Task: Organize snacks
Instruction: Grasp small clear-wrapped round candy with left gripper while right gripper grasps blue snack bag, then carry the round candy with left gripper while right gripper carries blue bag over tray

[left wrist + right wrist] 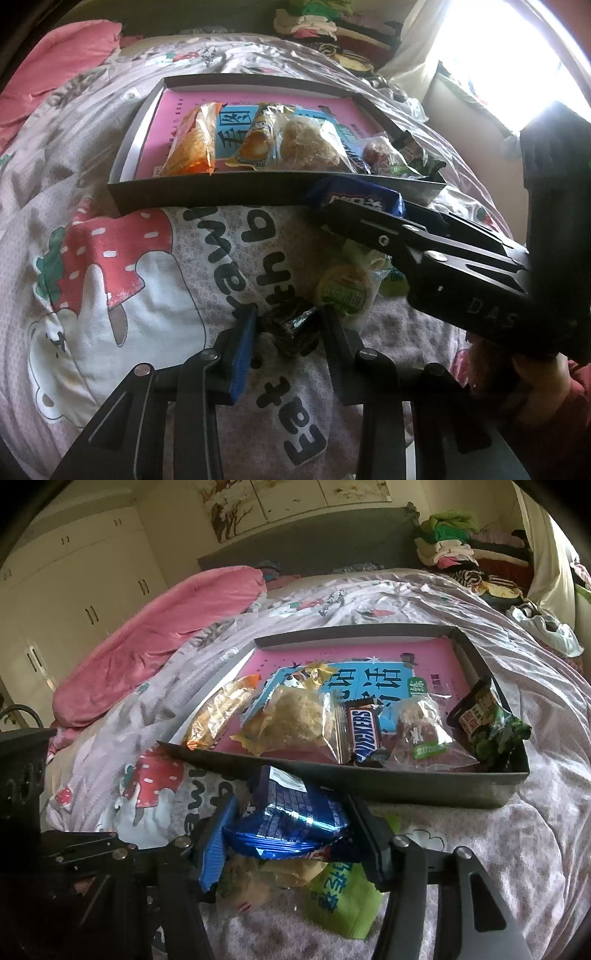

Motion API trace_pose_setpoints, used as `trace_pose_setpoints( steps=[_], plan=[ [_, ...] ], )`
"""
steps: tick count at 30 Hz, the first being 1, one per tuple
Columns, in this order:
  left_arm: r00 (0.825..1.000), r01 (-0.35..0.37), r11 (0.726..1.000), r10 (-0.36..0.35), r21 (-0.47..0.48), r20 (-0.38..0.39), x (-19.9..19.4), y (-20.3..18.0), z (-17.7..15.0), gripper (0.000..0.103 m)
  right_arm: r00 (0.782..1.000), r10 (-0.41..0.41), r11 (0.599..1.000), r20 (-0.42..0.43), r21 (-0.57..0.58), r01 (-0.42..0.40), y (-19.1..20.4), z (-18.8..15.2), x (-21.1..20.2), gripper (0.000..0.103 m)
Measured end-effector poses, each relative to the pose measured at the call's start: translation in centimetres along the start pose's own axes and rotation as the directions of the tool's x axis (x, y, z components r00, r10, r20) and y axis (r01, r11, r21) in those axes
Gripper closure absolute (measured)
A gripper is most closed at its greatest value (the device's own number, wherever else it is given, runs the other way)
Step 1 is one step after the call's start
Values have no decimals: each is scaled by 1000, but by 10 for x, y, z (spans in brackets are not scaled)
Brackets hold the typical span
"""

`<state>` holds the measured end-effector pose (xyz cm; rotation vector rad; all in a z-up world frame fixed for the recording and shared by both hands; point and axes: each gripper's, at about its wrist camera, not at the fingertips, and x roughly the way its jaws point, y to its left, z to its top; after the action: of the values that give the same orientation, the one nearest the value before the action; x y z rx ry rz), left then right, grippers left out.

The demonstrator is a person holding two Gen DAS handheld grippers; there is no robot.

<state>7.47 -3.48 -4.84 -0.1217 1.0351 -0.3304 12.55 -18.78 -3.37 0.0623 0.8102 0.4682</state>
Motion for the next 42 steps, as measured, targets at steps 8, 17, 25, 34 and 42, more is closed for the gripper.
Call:
trace_pose_setpoints(
  steps=[8,17,25,34,42],
  plan=[
    [1000,2,1000,-2,-3,-4,-5,0,-1,68,999,32,999,30,28,-33,-6,0,-15,47],
    [1000,3,1000,-3,-14,6,-17,1,-1,72,994,81,997,73,-4,-81,2,2,-30,47],
    [999,-1,1000,2,-28,32,-27,4,3,76,990,88,996,114,-23,-86,6,7,-41,47],
    [999,-9,999,11,-37,52,-33,4,8,77,984,81,996,156,18,-84,-6,12,-52,47],
    [998,-8,999,11,-48,59,-35,9,14,92,982,80,995,169,40,-88,-14,14,-55,47]
  ],
)
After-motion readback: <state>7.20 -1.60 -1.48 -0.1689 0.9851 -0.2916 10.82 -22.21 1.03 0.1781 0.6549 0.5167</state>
